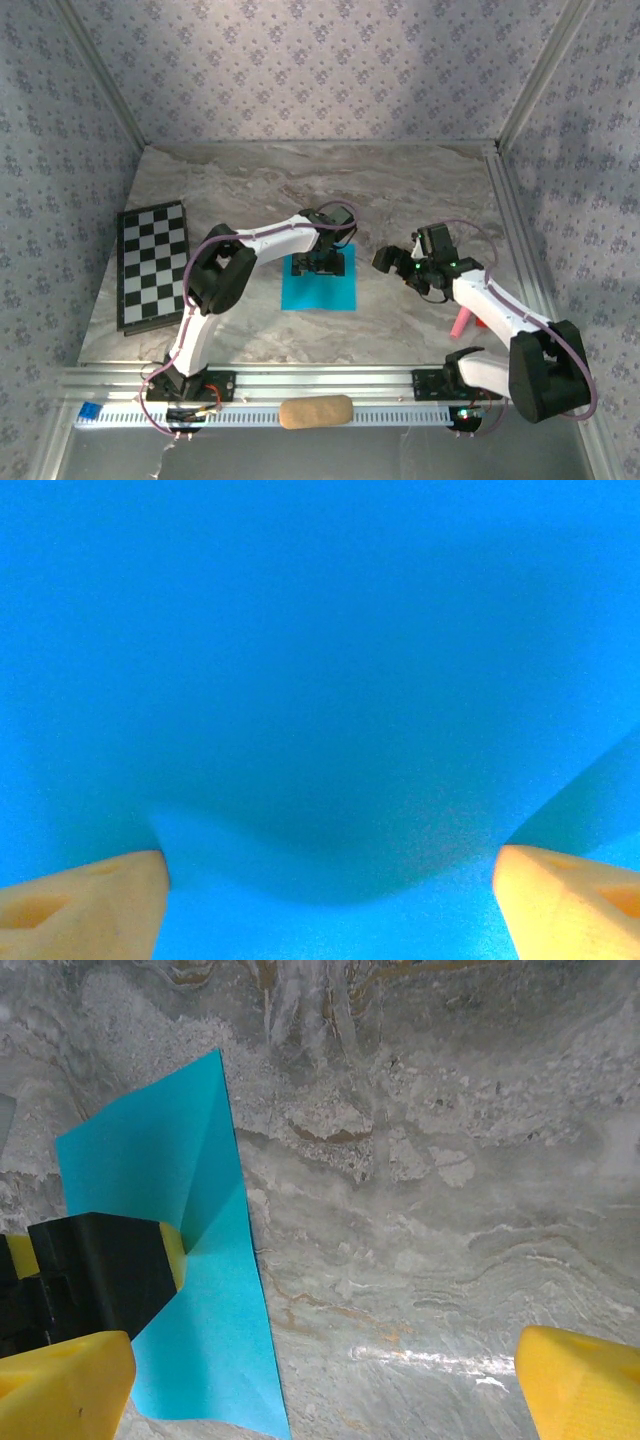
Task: Fold a paper plane with a square sheet of paper (pick it up from the middle)
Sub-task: First fold the square sheet of paper in half at the center of the table.
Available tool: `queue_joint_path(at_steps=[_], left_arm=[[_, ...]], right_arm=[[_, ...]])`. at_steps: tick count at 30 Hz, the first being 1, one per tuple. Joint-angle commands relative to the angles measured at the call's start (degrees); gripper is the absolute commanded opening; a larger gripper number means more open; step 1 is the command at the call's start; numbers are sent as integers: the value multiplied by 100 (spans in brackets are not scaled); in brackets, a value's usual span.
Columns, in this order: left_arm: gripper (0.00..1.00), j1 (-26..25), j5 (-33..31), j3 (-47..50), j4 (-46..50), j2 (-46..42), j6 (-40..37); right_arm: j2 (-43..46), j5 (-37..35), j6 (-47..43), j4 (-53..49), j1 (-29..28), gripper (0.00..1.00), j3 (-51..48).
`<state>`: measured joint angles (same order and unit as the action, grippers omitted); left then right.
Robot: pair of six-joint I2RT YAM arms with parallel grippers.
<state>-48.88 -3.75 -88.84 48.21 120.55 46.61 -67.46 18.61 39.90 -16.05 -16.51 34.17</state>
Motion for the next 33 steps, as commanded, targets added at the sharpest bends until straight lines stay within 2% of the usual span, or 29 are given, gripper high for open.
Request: queue_joint_path(at_steps=[1, 21, 33], left_arm=[[86, -96, 158, 209, -162, 382, 52], [82, -102, 137, 367, -524, 137, 129], [65, -95, 241, 544, -796, -58, 75]], right_arm=[[119, -113, 139, -79, 24, 99, 52], [25, -125, 361, 188, -1, 99, -79], [-95, -85, 400, 156, -18, 99, 62]])
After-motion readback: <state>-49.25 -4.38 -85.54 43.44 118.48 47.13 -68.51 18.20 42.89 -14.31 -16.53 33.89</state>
